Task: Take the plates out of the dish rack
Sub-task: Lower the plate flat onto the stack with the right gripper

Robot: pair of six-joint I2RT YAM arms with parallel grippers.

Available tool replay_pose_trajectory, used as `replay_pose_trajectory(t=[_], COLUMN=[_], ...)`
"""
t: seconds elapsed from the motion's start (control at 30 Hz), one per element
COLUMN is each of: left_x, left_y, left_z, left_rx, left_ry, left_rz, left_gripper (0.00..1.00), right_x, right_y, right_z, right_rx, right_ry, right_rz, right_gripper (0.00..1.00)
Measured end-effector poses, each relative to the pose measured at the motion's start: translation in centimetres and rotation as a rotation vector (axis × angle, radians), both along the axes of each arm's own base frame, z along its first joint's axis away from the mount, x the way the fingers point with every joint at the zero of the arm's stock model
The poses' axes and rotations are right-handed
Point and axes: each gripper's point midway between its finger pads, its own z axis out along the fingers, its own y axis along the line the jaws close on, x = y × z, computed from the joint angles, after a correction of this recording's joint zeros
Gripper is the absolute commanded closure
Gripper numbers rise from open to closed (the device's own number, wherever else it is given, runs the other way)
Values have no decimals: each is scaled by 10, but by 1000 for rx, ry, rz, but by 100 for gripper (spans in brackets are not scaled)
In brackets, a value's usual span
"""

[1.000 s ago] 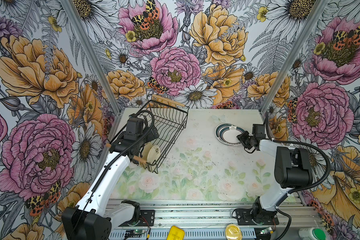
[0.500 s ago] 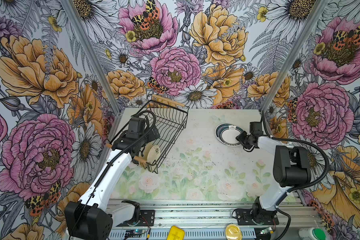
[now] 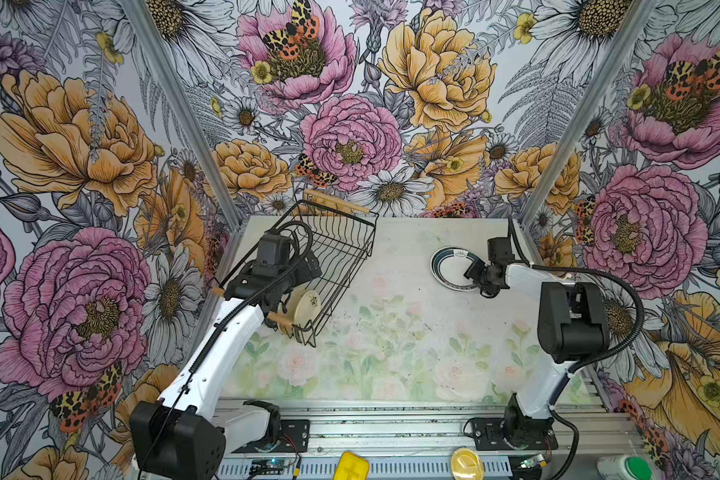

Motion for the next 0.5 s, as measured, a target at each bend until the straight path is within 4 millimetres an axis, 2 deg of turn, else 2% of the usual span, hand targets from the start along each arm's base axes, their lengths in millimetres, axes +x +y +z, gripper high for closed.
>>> replay_pose_trajectory(t=[0.33,0.43,0.5], left_x=[0,0,0], left_y=[0,-1,-2], left_z=[0,0,0], left_rx=[0,-3,-5], left_ry=[0,1,1], left_rz=[-4,-8,-10], left_gripper=[1,1,1], right_x=[7,9,12], right_y=[1,1,3], right_z=[3,3,4], right_rx=[-36,-45,-52], right_ry=[9,16,14], right_rz=[23,28,38], right_gripper=[27,18,16])
